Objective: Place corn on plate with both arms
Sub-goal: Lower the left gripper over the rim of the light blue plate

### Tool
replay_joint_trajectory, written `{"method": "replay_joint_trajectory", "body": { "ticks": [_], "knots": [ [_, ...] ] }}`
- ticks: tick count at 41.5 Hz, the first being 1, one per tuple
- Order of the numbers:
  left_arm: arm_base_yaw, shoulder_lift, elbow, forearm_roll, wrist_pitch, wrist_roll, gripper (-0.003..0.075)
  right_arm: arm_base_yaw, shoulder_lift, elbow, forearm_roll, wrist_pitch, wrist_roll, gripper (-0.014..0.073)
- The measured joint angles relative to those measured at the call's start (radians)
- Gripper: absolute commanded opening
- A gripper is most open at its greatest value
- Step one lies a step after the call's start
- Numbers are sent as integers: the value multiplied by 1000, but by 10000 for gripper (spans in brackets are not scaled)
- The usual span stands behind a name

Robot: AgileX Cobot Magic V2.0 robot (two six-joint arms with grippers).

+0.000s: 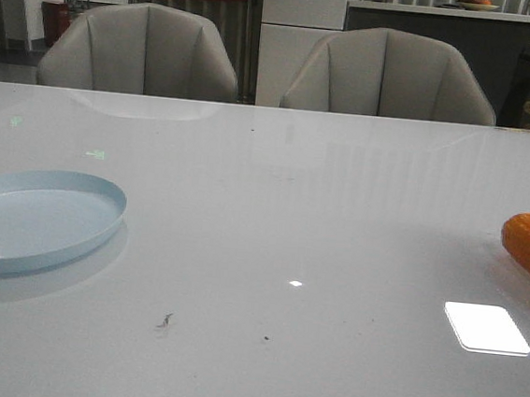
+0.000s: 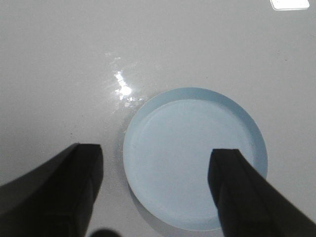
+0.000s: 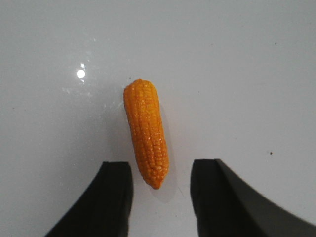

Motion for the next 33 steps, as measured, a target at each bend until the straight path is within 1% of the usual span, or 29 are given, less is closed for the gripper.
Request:
{"method": "replay_joint_trajectory", "body": {
  "ticks": [6,13,19,24,33],
  "knots": [
    [0,119,-37,0,11,-7,507,0,55,-19,0,31,-2,398],
    [0,261,-79,0,34,-16,507,0,88,-21,0,45,-2,351],
    [2,356,-116,0,34,-28,507,0,99,-21,0,50,-13,349],
    [32,420,-143,0,34,-63,507,0,99,-21,0,52,-26,349],
    [75,518,-169,0,38,-76,507,0,99,-23,0,54,-31,349]
  ]
}}
